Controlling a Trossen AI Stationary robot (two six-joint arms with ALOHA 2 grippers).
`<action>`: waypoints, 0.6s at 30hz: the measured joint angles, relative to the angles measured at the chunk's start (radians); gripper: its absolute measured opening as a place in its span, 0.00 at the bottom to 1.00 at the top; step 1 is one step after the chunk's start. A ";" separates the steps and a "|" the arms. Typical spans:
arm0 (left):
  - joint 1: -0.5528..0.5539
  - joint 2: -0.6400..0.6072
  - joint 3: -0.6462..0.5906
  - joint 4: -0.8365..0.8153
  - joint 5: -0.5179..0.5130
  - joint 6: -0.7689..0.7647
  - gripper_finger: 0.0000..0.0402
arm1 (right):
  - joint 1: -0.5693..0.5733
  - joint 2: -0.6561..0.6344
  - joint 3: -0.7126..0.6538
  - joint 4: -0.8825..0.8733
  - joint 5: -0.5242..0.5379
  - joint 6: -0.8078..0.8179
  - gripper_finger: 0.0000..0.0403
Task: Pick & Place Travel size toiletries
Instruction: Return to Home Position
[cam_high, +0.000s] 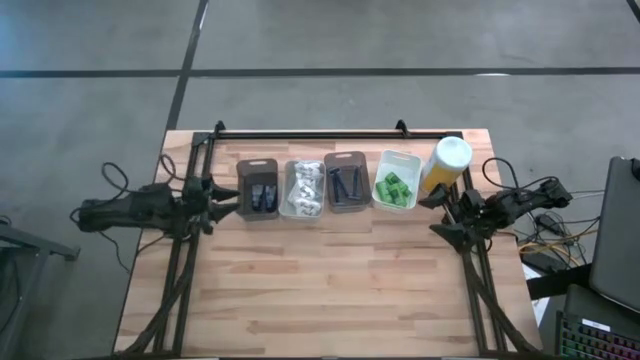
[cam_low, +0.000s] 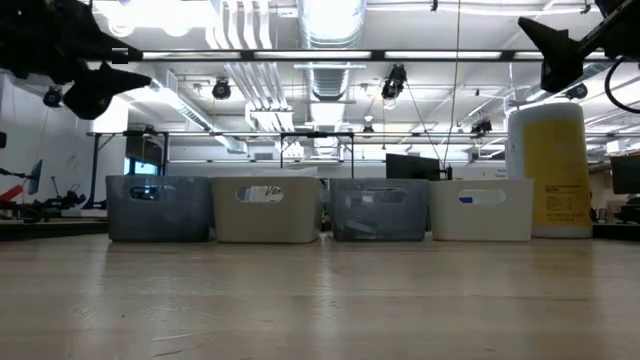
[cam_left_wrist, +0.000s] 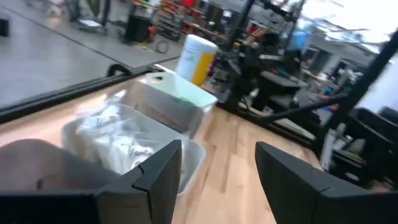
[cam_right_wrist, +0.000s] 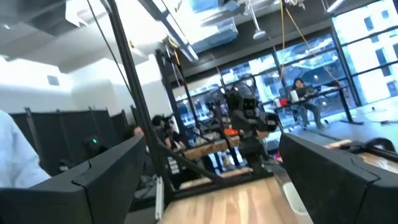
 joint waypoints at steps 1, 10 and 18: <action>0.000 0.000 0.000 -0.007 -0.018 -0.006 0.52 | 0.000 0.000 0.000 -0.012 0.002 0.001 0.90; 0.000 -0.007 0.001 -0.094 -0.062 -0.054 0.52 | 0.000 -0.004 0.000 -0.086 0.002 -0.004 0.90; 0.000 0.000 0.001 -0.108 -0.058 -0.060 0.52 | 0.000 -0.003 0.000 -0.195 0.001 -0.027 0.90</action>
